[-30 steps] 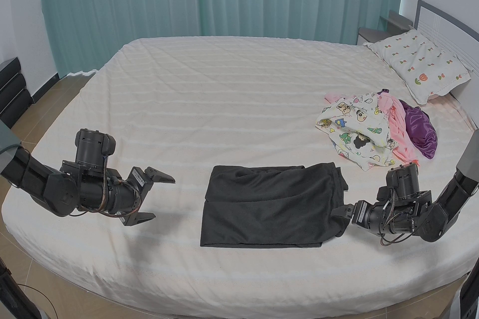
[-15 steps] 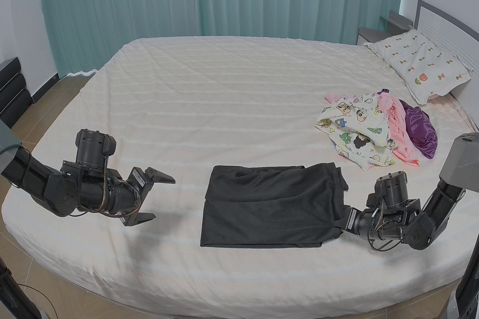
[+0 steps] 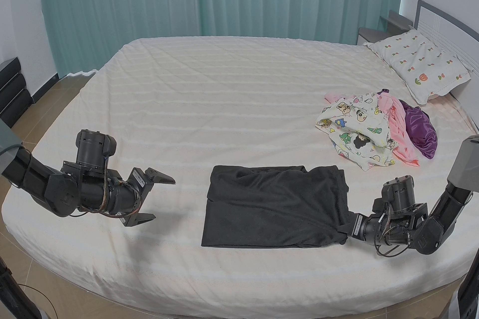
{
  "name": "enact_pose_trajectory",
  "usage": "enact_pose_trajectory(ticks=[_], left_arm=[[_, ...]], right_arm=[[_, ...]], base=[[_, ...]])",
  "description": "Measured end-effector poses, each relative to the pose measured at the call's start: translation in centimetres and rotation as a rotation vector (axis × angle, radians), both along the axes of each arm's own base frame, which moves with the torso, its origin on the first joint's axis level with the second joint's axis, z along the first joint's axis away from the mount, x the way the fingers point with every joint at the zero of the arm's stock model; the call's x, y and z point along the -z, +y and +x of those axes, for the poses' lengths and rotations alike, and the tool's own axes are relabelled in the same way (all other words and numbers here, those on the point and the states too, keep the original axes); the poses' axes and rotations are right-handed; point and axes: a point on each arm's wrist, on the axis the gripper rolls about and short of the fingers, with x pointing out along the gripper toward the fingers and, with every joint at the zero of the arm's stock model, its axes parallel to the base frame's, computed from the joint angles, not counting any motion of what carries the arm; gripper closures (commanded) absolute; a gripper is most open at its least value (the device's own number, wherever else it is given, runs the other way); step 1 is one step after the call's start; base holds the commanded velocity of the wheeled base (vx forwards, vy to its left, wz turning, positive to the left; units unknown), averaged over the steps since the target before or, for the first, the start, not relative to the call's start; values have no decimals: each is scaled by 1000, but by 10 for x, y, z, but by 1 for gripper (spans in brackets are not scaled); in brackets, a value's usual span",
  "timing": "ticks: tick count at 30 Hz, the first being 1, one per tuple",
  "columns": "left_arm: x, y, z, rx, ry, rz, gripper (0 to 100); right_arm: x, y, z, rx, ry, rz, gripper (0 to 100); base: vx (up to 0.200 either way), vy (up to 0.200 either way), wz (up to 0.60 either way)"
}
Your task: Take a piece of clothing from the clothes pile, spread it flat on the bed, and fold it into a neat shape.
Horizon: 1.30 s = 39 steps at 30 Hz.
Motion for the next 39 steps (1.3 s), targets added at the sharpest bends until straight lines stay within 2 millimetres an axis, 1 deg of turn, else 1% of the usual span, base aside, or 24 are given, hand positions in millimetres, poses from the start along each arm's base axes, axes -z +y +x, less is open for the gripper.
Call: enact_pose_trajectory(ticks=[5,8,11,13,15,19,22,27,30,34,39], left_arm=[[0,0,0,0,0,0,0],[0,0,0,0,0,0,0],[0,0,0,0,0,-2,0],[0,0,0,0,-1,-2,0],[0,0,0,0,0,-2,0],[0,0,0,0,-1,-3,0],[1,0,0,0,0,-2,0],[2,0,0,0,4,0,0],[3,0,0,0,5,1,0],[3,0,0,1,7,2,0],[3,0,0,0,7,2,0]], right_arm=[[-6,0,2,3,-24,13,0],[-15,-2,9,18,-65,32,0],[-25,-4,19,46,-109,56,0],[-30,-5,26,62,-129,73,0],[-38,-4,39,81,-166,97,0],[-43,0,64,98,-211,121,0],[-40,4,82,107,-231,126,0],[-28,8,110,129,-259,99,0],[-21,8,121,135,-271,73,0],[-13,8,126,141,-262,65,0],[-10,3,127,149,-254,58,0]], base=[[0,0,0],[0,0,0],[0,0,0],[200,0,0],[100,0,0],[0,0,0],[0,0,0],[0,0,0],[0,0,0],[0,0,0],[0,0,0]])
